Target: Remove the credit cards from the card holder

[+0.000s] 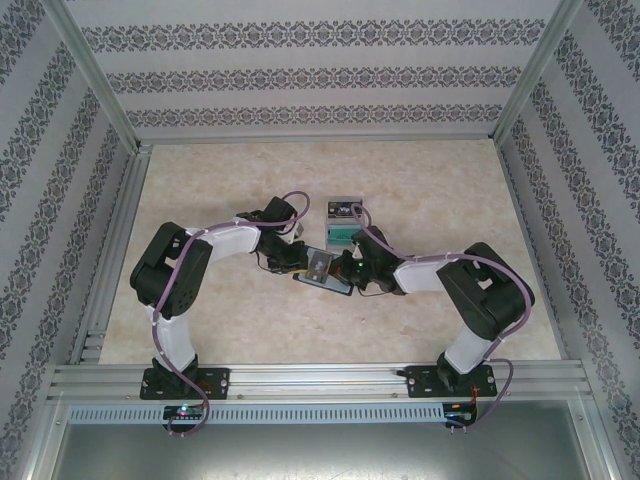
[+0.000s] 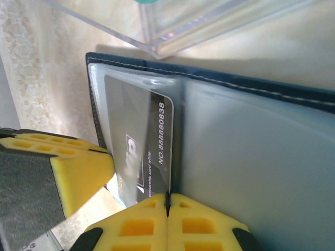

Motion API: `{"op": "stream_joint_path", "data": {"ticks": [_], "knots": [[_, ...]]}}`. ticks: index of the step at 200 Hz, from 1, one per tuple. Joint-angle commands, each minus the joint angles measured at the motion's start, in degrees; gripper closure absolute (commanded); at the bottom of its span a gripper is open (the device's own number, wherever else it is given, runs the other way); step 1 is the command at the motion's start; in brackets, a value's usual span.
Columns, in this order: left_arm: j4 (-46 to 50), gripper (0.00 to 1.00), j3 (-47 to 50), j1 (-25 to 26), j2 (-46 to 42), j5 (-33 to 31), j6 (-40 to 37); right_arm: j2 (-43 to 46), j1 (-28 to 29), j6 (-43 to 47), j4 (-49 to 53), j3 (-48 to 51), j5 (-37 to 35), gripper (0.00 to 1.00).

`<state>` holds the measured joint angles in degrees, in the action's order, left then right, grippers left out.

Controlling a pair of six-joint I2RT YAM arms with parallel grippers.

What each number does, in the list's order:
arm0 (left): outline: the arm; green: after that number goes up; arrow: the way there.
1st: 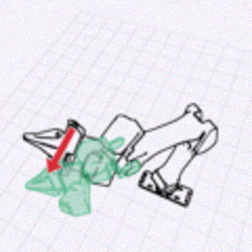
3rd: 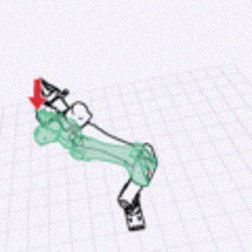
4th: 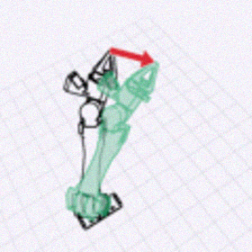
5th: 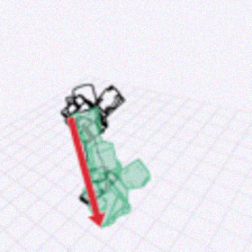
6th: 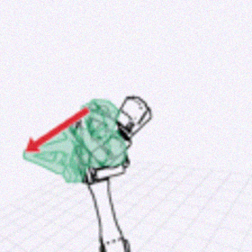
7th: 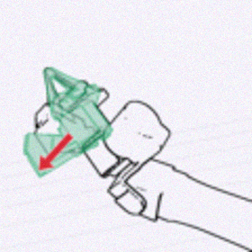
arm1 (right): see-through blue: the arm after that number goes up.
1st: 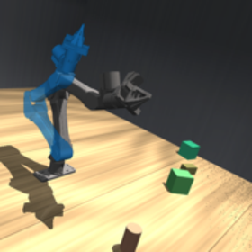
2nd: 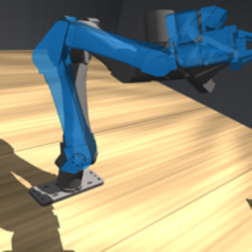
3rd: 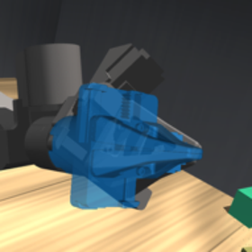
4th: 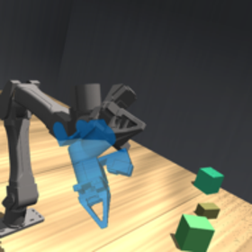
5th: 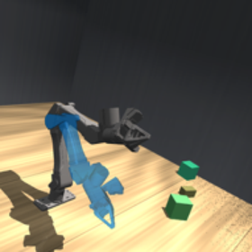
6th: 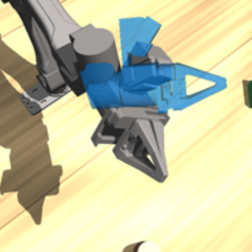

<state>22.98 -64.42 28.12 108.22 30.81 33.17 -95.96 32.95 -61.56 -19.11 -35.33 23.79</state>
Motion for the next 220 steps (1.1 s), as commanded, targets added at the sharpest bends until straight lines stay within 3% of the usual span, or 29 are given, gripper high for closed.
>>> {"op": "stream_joint_path", "data": {"ticks": [1, 35, 56, 66, 116, 174, 220], "knots": [[4.0, 0.91, 0.51, 0.01, 2.27, -3.45, -0.47, 2.78, -1.65, 1.3, 0.24, 2.04, 0.82, 1.0], [3.3, 0.91, 0.66, 0.01, 2.15, -2.4, -0.55, 3.0, -1.97, 2.06, 0.79, 1.7, 1.32, 1.0], [3.55, 0.91, 0.21, 0.12, 2.08, -2.05, -0.87, 1.61, -1.43, 2.15, 0.61, 0.59, 1.45, 0.81], [3.73, 0.91, 0.07, 0.17, 2.09, -1.98, -1.07, 1.1, -1.17, 2.15, 0.47, 0.2, 1.43, 0.78], [3.8, 0.9, -0.05, 0.21, 2.13, -1.8, -1.18, 0.29, -0.31, 2.21, 3.99, -0.87, -1.37, 0.77], [4.08, 0.9, 0.0, 0.32, 2.32, -2.08, -1.26, 3.21, 0.78, 6.63, 15.16, -3.53, -6.47, 0.74], [4.26, 0.9, -0.27, 0.62, 2.7, -2.1, -1.26, -0.89, 2.12, 6.39, 12.3, -5.74, -3.54, 0.74]]}}
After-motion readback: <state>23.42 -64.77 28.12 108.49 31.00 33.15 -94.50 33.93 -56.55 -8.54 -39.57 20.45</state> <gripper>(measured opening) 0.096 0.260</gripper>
